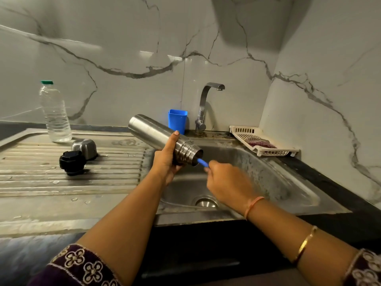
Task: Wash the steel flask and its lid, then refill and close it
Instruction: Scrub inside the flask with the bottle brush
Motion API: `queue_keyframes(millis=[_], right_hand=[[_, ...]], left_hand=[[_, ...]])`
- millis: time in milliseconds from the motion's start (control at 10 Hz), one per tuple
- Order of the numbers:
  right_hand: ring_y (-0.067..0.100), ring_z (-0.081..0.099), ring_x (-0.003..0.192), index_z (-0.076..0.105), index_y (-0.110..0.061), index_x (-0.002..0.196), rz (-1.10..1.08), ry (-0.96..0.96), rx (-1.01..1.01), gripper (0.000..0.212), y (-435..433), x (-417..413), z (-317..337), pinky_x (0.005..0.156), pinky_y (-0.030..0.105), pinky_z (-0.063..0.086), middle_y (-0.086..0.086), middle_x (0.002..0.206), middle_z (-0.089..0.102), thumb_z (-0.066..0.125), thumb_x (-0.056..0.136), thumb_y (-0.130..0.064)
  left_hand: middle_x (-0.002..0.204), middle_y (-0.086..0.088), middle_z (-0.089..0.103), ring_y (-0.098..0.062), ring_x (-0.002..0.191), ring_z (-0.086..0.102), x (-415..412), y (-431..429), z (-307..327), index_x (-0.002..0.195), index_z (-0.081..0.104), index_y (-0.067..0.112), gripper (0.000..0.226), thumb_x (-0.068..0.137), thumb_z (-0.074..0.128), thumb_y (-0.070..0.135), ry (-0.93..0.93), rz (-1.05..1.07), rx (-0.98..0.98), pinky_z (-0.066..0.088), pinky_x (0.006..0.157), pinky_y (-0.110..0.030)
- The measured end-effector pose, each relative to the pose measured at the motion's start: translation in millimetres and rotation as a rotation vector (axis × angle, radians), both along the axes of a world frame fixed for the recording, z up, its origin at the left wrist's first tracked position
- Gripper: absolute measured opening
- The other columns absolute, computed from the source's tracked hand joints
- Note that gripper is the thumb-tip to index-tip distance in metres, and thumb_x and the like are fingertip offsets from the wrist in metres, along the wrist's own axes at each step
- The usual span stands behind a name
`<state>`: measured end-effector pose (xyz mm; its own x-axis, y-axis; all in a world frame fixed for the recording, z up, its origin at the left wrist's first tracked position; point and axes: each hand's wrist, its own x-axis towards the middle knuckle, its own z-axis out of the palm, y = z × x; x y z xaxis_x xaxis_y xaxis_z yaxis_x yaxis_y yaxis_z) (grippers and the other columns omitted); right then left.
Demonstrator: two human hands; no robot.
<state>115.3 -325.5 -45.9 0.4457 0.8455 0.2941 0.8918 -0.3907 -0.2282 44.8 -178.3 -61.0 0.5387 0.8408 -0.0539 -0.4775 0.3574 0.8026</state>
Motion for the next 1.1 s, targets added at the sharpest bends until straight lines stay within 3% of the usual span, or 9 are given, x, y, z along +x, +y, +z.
queue_keyframes(millis=[100, 300, 400, 500, 600, 800, 900, 1000, 1100], right_hand=[[0.007, 0.030, 0.035, 0.061, -0.006, 0.086, -0.038, 1.223, 0.022, 0.033, 3.0, 1.7, 22.5, 0.034, 0.018, 0.022, -0.004, 0.050, 0.034, 0.040, 0.100, -0.028], [0.020, 0.049, 0.045, 0.057, -0.012, 0.087, -0.117, -0.570, -0.011, 0.029, -9.6, 6.1, 0.4, 0.040, 0.025, 0.027, 0.002, 0.068, 0.048, 0.031, 0.094, -0.024], [0.018, 0.043, 0.043, 0.059, -0.011, 0.090, -0.040, -0.641, -0.046, 0.029, -7.8, -4.8, -4.6, 0.039, 0.025, 0.025, 0.004, 0.066, 0.053, 0.030, 0.091, -0.013], [0.013, 0.039, 0.045, 0.056, -0.012, 0.092, 0.031, 0.557, -0.044, 0.026, 0.8, -2.6, 15.7, 0.043, 0.024, 0.031, -0.001, 0.061, 0.046, 0.036, 0.101, -0.027], [0.006, 0.025, 0.036, 0.060, -0.009, 0.088, 0.000, 1.192, 0.002, 0.033, -1.7, 7.6, 34.5, 0.035, 0.018, 0.021, -0.004, 0.051, 0.034, 0.039, 0.101, -0.030], [0.025, 0.059, 0.087, 0.052, -0.012, 0.117, -0.114, -0.521, -0.090, 0.026, -7.6, -15.6, 11.2, 0.062, 0.032, 0.034, 0.006, 0.101, 0.058, 0.036, 0.097, -0.020], [0.028, 0.061, 0.083, 0.052, -0.011, 0.112, -0.058, -0.311, 0.005, 0.025, -3.4, -18.5, 0.8, 0.060, 0.032, 0.036, 0.008, 0.097, 0.061, 0.034, 0.099, -0.021], [0.016, 0.044, 0.047, 0.059, -0.010, 0.086, -0.044, 0.802, 0.077, 0.034, 0.1, -12.5, 13.4, 0.042, 0.024, 0.033, 0.003, 0.061, 0.048, 0.037, 0.101, -0.031], [0.008, 0.030, 0.039, 0.062, -0.009, 0.084, -0.037, 1.008, 0.061, 0.038, -6.1, -3.4, 29.3, 0.038, 0.019, 0.023, -0.003, 0.051, 0.038, 0.040, 0.100, -0.034]], left_hand=[[0.110, -0.013, 0.067, -0.023, 0.093, 0.068, -2.2, 0.7, -0.3, 0.123, 0.049, 0.006, 0.064, 0.074, 0.073, 0.040, 0.013, 0.007, 0.027, 0.058, 0.072, -0.037], [0.111, -0.013, 0.066, -0.024, 0.095, 0.068, 2.2, -4.1, 0.8, 0.124, 0.046, 0.007, 0.070, 0.071, 0.077, 0.040, 0.017, 0.038, 0.019, 0.058, 0.077, -0.041], [0.109, -0.012, 0.067, -0.023, 0.094, 0.068, 1.1, -5.2, 1.5, 0.122, 0.049, 0.007, 0.064, 0.073, 0.075, 0.038, -0.016, 0.013, -0.007, 0.058, 0.074, -0.037], [0.113, -0.014, 0.066, -0.025, 0.096, 0.068, -1.4, -2.4, 1.1, 0.126, 0.047, 0.006, 0.078, 0.065, 0.077, 0.043, 0.009, 0.014, 0.018, 0.059, 0.069, -0.037], [0.112, -0.014, 0.066, -0.024, 0.097, 0.068, -1.9, -2.6, 3.0, 0.125, 0.049, 0.006, 0.066, 0.074, 0.073, 0.041, -0.008, 0.011, 0.022, 0.058, 0.072, -0.038], [0.109, -0.012, 0.066, -0.025, 0.095, 0.068, 3.6, -5.7, -0.3, 0.125, 0.046, 0.006, 0.066, 0.074, 0.075, 0.038, 0.046, 0.037, 0.029, 0.057, 0.081, -0.045], [0.112, -0.014, 0.066, -0.026, 0.094, 0.069, 0.7, -4.5, 2.7, 0.127, 0.045, 0.005, 0.077, 0.068, 0.079, 0.042, 0.039, 0.035, 0.051, 0.059, 0.073, -0.042], [0.109, -0.014, 0.067, -0.027, 0.096, 0.068, -1.3, -2.7, 3.0, 0.118, 0.052, 0.006, 0.066, 0.071, 0.078, 0.044, 0.076, 0.020, 0.084, 0.058, 0.078, -0.043], [0.107, -0.013, 0.068, -0.026, 0.096, 0.068, -0.3, -4.4, 2.0, 0.113, 0.055, 0.008, 0.052, 0.076, 0.074, 0.040, 0.060, 0.008, 0.048, 0.057, 0.079, -0.042]])
